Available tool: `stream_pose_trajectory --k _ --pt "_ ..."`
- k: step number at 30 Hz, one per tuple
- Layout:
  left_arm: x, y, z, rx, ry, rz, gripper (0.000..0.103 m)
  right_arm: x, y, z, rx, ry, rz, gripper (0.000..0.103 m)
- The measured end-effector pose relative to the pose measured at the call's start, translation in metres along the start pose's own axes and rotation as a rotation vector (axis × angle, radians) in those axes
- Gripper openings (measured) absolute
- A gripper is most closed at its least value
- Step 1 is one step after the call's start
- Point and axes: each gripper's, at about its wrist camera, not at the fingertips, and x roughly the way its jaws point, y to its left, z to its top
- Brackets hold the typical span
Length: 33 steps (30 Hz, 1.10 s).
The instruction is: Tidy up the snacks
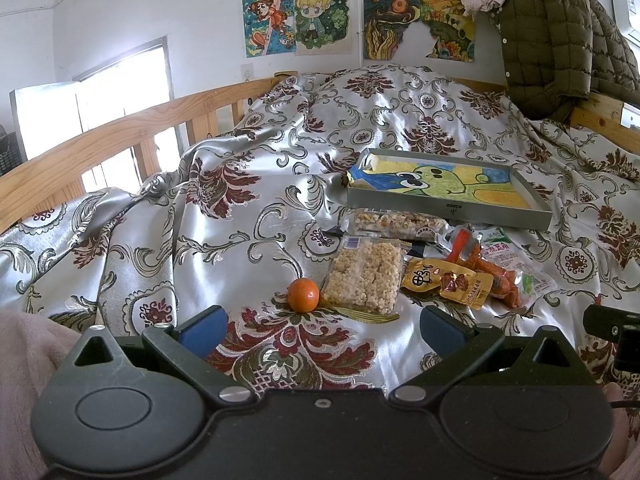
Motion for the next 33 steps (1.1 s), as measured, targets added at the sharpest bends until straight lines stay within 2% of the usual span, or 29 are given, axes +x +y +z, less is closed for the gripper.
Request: stream_pose_trajectory --k 23,28,33 --pt "0.0 0.0 0.0 0.001 0.009 0.0 0.102 -0.002 0.002 0.002 0.0 0.007 0.001 0.103" --pt "0.007 0.003 0.004 -0.027 0.06 -0.001 0.102 0.001 -0.001 0.008 0.019 0.042 0.024 0.103" --pt "0.029 0.024 0.015 -0.129 0.17 -0.015 0.102 0.01 -0.002 0.014 0.003 0.075 0.089 0.103"
